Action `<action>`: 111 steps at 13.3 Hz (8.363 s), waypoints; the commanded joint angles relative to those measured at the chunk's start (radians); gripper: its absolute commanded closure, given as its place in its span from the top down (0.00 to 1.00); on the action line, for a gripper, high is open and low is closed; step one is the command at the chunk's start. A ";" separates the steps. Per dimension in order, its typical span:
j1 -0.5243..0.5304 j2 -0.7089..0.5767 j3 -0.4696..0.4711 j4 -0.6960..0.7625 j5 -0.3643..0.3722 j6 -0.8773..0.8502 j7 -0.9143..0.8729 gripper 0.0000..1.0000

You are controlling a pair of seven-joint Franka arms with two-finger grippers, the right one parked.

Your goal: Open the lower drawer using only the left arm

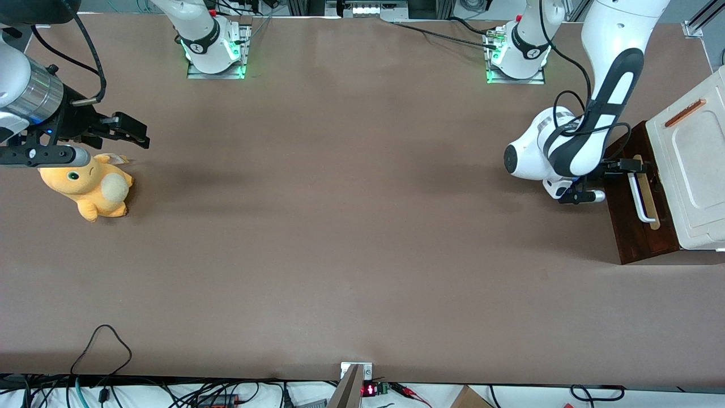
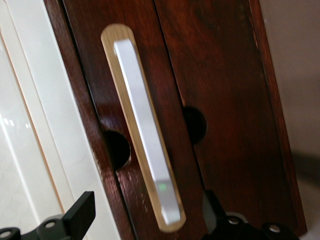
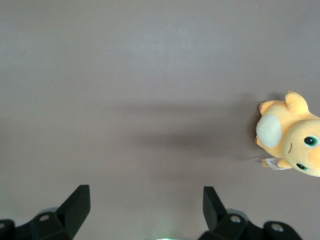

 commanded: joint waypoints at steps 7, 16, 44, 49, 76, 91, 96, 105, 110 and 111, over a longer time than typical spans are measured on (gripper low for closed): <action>0.008 0.044 0.029 0.016 0.125 0.036 -0.094 0.82; 0.008 0.046 0.065 0.017 0.147 0.086 -0.109 0.69; -0.077 0.056 0.040 0.014 0.162 0.022 -0.054 0.00; -0.080 0.050 -0.047 0.016 0.142 -0.065 -0.054 0.00; -0.087 -0.109 -0.162 0.219 -0.402 0.092 0.047 1.00; -0.040 -0.456 0.131 0.503 -1.372 0.119 0.772 1.00; -0.029 -0.438 0.131 0.559 -1.370 0.079 0.770 1.00; -0.026 -0.439 0.131 0.563 -1.366 0.010 0.772 1.00; -0.020 -0.439 0.131 0.565 -1.366 0.010 0.773 1.00; -0.018 -0.441 0.131 0.565 -1.364 0.010 0.773 1.00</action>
